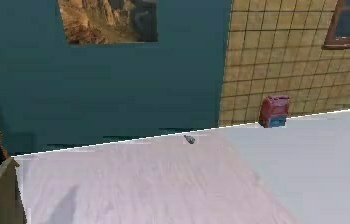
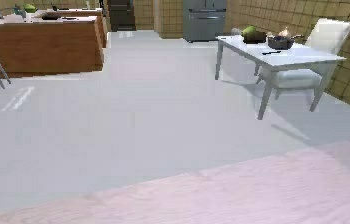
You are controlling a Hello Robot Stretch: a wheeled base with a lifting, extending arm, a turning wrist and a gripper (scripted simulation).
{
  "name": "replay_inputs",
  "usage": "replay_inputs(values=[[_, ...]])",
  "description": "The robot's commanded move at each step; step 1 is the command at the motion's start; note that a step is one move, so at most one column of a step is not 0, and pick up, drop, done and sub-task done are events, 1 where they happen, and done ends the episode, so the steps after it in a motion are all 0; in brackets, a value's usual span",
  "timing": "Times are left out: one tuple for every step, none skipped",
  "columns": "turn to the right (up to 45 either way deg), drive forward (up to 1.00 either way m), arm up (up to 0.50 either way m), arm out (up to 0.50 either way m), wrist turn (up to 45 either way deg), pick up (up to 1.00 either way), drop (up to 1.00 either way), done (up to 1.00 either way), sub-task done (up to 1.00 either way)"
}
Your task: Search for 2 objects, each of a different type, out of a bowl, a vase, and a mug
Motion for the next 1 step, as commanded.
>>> replay_inputs(values=[[0.0, 0.40, 0.00, 0.00, 0.0, 0.00, 0.00, 0.00, 0.00]])
